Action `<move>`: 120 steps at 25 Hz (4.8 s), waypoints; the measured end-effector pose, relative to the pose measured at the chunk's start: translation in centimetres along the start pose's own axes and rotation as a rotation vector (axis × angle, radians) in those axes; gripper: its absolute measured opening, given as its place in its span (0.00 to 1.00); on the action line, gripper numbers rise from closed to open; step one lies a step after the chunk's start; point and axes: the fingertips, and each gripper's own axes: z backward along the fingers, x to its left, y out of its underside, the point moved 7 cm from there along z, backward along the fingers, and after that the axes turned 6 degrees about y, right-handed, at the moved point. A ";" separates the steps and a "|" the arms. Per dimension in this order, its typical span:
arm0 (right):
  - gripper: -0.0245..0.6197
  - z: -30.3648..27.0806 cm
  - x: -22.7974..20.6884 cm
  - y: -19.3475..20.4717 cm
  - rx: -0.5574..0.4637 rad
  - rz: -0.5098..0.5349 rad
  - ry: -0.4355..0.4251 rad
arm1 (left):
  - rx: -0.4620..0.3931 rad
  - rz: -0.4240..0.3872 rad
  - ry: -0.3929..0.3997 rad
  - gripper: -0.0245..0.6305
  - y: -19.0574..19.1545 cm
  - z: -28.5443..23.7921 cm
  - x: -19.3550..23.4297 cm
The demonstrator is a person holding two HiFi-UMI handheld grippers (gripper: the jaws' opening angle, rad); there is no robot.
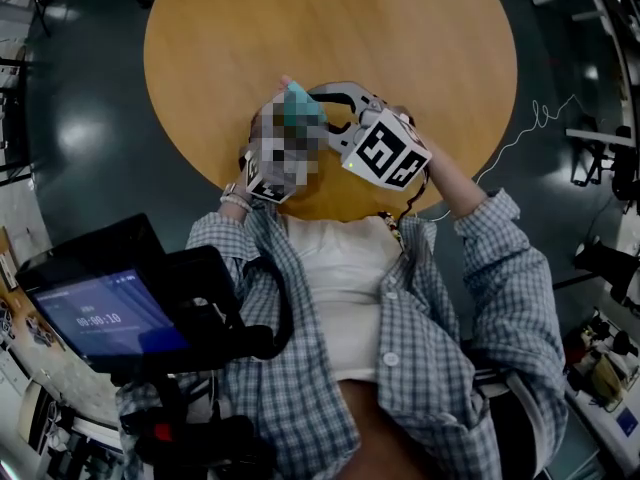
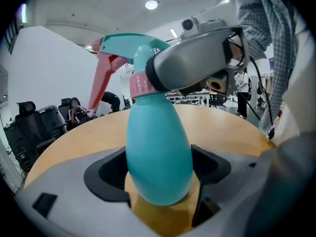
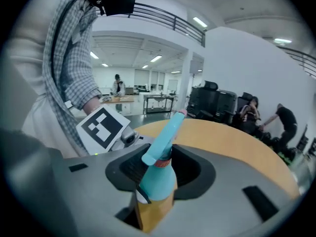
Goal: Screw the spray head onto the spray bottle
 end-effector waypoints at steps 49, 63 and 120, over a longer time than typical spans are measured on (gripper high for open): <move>0.20 1.6 1.9 0.7 -0.039 -0.136 0.246 | -0.013 -0.014 -0.010 0.64 0.0 -0.1 -0.8; 0.18 1.0 3.0 0.7 -0.018 -0.358 0.541 | -0.018 0.033 -0.121 0.64 -0.2 -1.0 -0.9; 0.30 3.2 2.6 4.0 -0.063 -0.412 0.341 | 0.048 0.020 0.029 0.72 1.7 0.5 -0.9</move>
